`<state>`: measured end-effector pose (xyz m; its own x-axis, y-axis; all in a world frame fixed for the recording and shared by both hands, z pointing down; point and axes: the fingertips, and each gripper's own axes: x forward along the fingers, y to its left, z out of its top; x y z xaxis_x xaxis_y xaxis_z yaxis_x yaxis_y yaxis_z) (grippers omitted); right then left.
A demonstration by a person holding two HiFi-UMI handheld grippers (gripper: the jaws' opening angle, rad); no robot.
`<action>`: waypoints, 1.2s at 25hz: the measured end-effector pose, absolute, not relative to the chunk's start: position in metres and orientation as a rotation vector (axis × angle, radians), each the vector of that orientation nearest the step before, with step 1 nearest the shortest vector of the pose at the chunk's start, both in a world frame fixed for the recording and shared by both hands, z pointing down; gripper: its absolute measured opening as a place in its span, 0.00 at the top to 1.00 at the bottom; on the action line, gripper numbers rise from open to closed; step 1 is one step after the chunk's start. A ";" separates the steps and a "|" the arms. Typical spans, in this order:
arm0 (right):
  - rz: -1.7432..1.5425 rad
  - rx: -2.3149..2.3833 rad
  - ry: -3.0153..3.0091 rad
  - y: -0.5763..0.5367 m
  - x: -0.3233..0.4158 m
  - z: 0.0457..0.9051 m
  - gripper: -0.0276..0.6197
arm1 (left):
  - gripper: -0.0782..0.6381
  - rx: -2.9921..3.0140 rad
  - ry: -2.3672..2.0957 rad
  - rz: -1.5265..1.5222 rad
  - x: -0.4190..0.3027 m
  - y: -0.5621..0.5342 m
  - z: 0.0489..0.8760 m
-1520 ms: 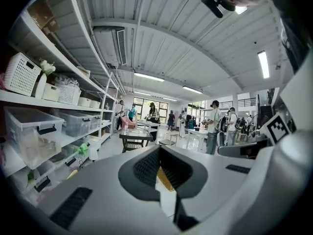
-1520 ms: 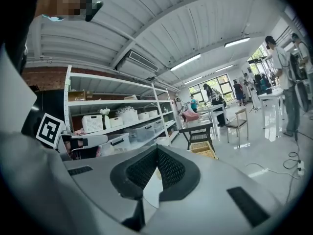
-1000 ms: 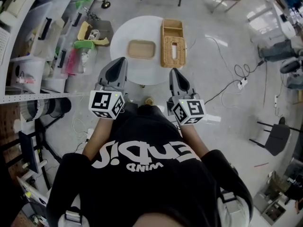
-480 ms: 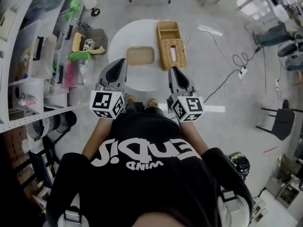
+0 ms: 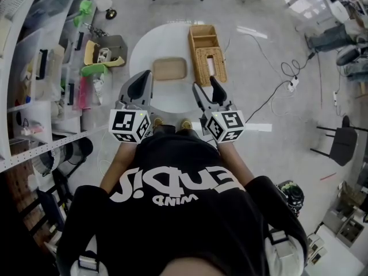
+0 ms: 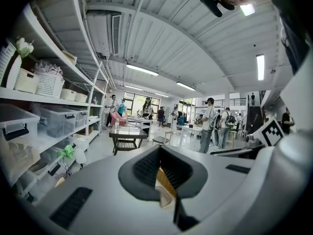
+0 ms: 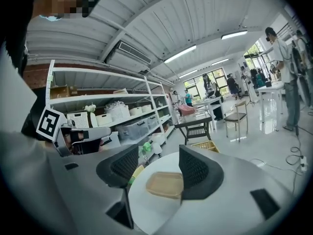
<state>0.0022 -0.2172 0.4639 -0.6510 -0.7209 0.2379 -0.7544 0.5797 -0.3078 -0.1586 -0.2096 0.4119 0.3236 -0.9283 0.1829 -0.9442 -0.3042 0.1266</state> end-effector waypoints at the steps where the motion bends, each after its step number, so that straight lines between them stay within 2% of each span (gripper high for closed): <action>1: 0.603 1.258 -2.708 -0.218 0.000 0.469 0.58 | 0.89 2.375 -1.709 0.114 -0.159 -0.211 0.414; 24: 1.064 1.087 -2.392 -0.243 -0.045 0.648 0.52 | 0.89 2.318 -1.672 0.208 -0.171 -0.220 0.446; 30: 1.120 1.069 -2.344 -0.253 -0.053 0.674 0.55 | 0.89 2.288 -1.689 0.231 -0.183 -0.219 0.450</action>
